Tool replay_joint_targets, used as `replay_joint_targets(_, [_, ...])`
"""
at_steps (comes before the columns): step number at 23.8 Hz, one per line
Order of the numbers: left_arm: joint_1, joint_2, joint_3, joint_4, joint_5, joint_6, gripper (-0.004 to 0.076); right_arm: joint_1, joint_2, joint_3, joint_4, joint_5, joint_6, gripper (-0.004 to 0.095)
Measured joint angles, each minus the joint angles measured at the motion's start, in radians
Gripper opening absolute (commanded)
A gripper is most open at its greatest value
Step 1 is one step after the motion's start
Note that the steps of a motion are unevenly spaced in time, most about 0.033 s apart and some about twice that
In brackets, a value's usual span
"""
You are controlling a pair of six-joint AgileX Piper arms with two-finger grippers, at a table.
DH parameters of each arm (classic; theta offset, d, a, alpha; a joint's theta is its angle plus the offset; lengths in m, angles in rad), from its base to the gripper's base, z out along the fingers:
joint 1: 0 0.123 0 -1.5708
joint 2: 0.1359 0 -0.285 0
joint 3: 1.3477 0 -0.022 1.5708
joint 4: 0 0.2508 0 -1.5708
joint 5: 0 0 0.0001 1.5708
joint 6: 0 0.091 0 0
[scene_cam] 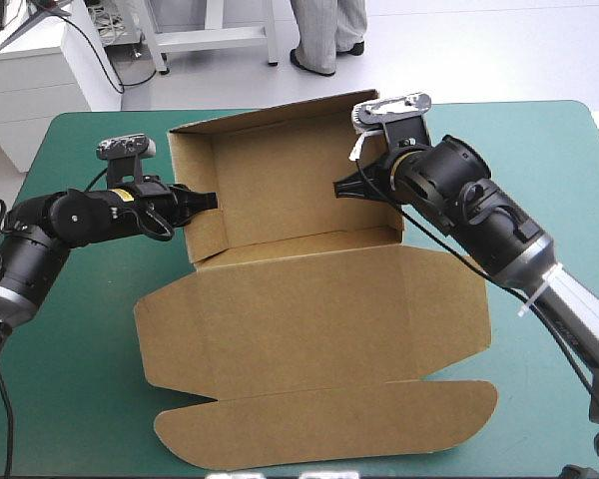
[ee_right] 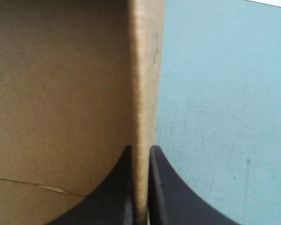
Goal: Fold the box
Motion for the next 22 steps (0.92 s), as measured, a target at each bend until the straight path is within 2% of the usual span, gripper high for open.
replay_joint_targets(7, [0.001, 0.009, 0.002, 0.023, -0.008, 0.018, -0.0008, 0.000, 0.000, 0.000, 0.013, 0.003, -0.001, -0.0003])
replay_joint_targets(11, [-0.023, 0.015, -0.029, 0.089, 0.048, 0.005, -0.0009, -0.002, 0.000, 0.000, 0.052, 0.063, -0.001, -0.0003])
replay_joint_targets(13, [-0.077, 0.031, -0.070, 0.194, 0.084, -0.057, -0.0008, -0.035, 0.000, 0.000, 0.113, 0.097, -0.008, -0.0003])
replay_joint_targets(18, [-0.193, 0.185, -0.210, 0.418, 0.191, -0.236, -0.0008, -0.193, 0.087, -0.002, 0.321, 0.123, -0.125, -0.0003])
replay_joint_targets(22, [-0.196, 0.360, -0.297, 0.419, 0.275, -0.270, -0.0008, -0.210, 0.184, -0.002, 0.308, 0.127, -0.157, -0.0004])
